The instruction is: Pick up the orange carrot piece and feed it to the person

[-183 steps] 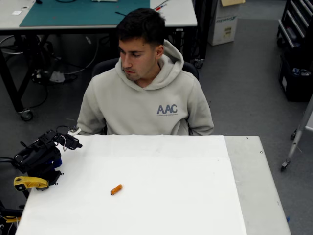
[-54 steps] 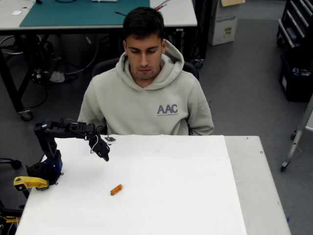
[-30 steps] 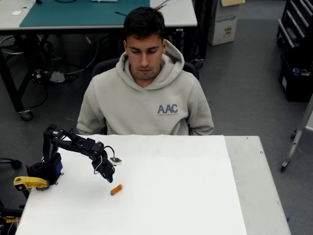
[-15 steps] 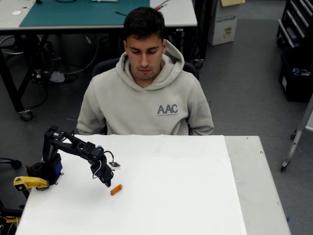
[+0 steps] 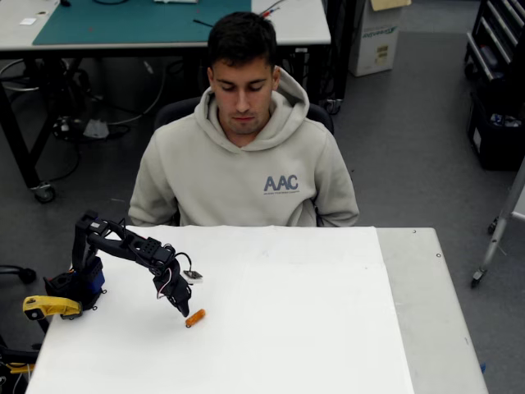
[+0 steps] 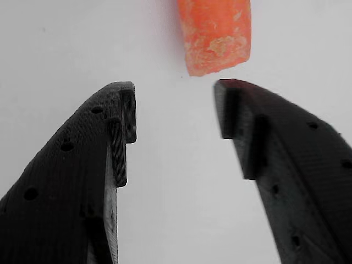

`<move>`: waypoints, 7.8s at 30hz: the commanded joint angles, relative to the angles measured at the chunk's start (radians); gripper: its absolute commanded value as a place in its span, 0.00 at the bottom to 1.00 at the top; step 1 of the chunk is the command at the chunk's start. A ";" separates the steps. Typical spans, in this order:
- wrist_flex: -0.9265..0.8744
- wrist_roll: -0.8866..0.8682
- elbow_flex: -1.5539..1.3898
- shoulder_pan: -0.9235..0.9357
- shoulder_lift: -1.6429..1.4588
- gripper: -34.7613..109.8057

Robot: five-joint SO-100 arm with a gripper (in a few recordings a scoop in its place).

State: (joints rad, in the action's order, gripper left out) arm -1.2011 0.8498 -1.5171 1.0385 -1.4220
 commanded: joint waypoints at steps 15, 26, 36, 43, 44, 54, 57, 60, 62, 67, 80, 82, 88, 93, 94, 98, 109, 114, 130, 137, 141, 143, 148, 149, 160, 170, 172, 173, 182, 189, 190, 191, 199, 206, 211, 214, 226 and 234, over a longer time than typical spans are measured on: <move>-0.009 0.015 0.206 -0.014 0.020 0.37; -0.009 0.017 0.212 -0.015 0.055 0.37; -0.009 0.018 0.210 -0.011 0.067 0.37; -0.009 0.018 0.212 -0.009 0.156 0.37; -0.009 0.018 0.212 -0.009 0.167 0.37; -0.009 0.020 0.212 0.046 0.222 0.37; -0.009 0.020 0.212 0.046 0.244 0.36; -0.009 0.020 0.212 0.046 0.259 0.32; -0.009 0.018 0.212 0.048 0.259 0.28; -0.009 0.006 0.218 0.048 0.259 0.22; -0.011 0.006 0.215 0.048 0.259 0.22; -0.011 0.005 0.216 0.048 0.259 0.22; -0.011 0.005 0.227 0.048 0.258 0.22; -0.011 0.014 0.225 0.046 0.258 0.22; -0.011 0.015 0.227 0.046 0.258 0.23; -0.011 0.015 0.227 0.046 0.258 0.25; -0.011 0.017 0.227 0.046 0.259 0.31; -0.011 0.017 0.227 0.040 0.259 0.31; -0.009 0.018 0.229 -0.018 0.261 0.32; -0.009 0.017 0.229 -0.034 0.261 0.32; -0.009 0.017 0.229 -0.038 0.261 0.31; -0.009 0.017 0.229 -0.057 0.261 0.31; -0.009 0.014 0.229 -0.078 0.261 0.31; -0.009 0.014 0.229 -0.080 0.261 0.31; -0.009 0.009 0.218 -0.080 0.262 0.21; -0.011 -0.031 0.230 -0.086 0.245 0.22; -0.008 -0.048 0.232 -0.109 0.242 0.22; -0.008 -0.049 0.238 -0.133 0.241 0.22; -0.009 -0.026 0.448 -0.239 0.169 0.22; -0.009 -0.023 0.620 -0.359 0.163 0.22; -0.009 -0.023 0.641 -0.368 0.163 0.22; -0.009 -0.023 0.663 -0.379 0.163 0.22; -0.009 -0.023 0.854 -0.459 0.178 0.22; -0.009 -0.023 1.094 -0.529 0.219 0.22; -0.009 -0.021 1.304 -0.568 0.342 0.22; -0.009 -0.021 1.440 -0.580 0.436 0.22; -0.008 0.095 1.873 -0.647 0.624 0.22; 0.170 0.253 1.845 -0.667 0.641 0.22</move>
State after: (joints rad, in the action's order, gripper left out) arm -1.1505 1.0569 0.2608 0.3697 -0.7470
